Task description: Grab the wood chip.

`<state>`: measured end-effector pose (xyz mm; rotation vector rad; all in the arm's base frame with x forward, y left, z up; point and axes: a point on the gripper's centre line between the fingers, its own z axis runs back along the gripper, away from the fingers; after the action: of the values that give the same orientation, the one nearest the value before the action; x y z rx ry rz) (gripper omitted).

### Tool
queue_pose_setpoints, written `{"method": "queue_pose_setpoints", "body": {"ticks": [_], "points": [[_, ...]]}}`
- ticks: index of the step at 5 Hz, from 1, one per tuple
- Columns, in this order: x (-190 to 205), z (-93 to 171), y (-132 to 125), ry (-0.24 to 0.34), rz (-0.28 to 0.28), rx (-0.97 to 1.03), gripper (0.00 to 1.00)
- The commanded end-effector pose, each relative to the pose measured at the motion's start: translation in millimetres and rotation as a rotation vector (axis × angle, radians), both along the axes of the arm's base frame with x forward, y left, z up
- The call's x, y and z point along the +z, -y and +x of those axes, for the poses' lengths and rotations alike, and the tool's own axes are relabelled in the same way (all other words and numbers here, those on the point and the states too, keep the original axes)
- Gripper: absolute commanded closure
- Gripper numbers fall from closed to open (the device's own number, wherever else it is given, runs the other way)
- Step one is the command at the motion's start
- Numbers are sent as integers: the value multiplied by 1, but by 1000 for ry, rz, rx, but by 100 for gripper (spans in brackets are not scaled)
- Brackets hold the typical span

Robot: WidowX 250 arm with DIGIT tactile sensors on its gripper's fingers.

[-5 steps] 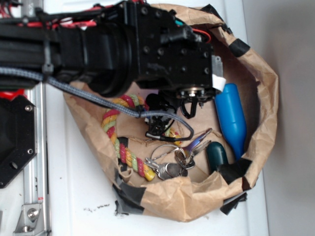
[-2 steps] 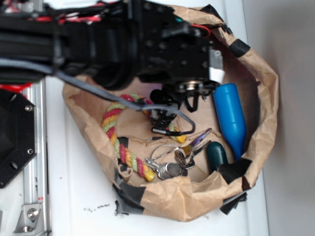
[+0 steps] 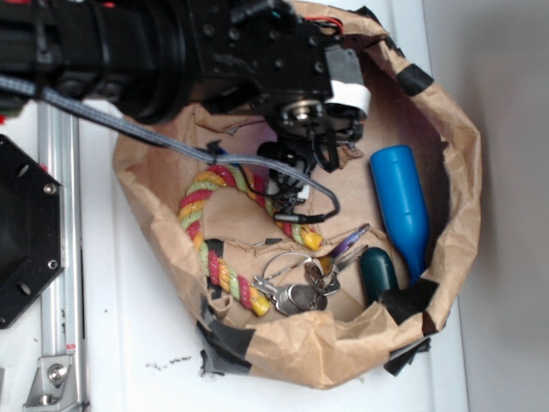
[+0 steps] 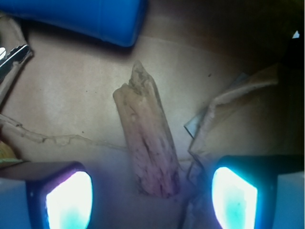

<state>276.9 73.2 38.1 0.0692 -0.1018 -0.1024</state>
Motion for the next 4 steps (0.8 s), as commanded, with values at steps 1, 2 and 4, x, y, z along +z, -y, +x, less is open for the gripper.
{"method": "queue_pose_setpoints", "body": {"ticks": [1, 2, 4], "points": [[-17, 36, 11, -59, 37, -38, 0], [-21, 29, 16, -58, 75, -37, 100], [-13, 19, 18, -30, 124, -34, 100]]}}
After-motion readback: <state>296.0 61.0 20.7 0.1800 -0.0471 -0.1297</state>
